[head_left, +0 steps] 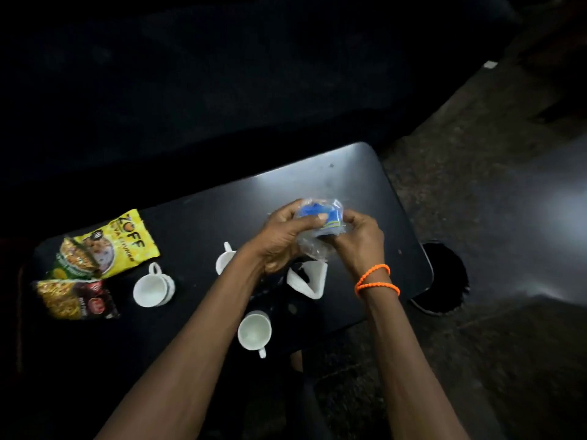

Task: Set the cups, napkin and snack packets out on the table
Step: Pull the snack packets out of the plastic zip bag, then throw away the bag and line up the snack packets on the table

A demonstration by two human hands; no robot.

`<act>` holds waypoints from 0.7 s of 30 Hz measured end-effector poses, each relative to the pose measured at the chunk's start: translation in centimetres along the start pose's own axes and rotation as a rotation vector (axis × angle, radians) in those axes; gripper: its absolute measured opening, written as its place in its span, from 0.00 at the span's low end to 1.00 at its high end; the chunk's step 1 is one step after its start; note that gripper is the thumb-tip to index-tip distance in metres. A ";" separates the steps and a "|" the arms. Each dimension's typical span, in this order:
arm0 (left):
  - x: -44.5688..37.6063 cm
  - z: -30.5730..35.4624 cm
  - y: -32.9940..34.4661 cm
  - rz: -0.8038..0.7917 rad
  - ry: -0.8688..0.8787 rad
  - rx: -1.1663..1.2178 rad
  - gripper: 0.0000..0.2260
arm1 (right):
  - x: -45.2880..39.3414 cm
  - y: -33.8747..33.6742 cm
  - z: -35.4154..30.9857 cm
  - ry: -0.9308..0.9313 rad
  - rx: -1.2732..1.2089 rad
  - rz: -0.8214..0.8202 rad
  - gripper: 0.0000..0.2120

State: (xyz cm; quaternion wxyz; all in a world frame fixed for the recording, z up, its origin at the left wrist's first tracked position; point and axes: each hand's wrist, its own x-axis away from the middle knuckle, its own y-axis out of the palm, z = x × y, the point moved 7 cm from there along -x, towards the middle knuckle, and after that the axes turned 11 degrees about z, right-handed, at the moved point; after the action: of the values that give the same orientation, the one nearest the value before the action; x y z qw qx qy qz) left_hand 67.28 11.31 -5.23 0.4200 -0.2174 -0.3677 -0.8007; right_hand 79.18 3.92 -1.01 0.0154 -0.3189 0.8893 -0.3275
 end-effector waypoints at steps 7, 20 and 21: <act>-2.7 -2.2 6.4 0.381 0.210 -0.488 0.11 | -0.5 -5.6 3.9 -0.035 -0.002 -0.279 0.45; -4.9 -7.8 18.9 -0.027 0.015 -0.426 0.18 | -4.5 -21.1 22.0 0.128 0.329 0.594 0.35; -5.0 -8.0 18.6 -0.021 0.026 -0.425 0.15 | -5.3 -20.8 23.9 0.187 0.437 0.458 0.42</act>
State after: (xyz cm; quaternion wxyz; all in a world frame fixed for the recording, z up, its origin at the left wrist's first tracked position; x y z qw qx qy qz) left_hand 85.23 0.66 -6.04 0.3611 -0.2868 -0.1873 -0.8673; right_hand 100.61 -18.82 -8.46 0.0750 -0.0685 0.8442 -0.5262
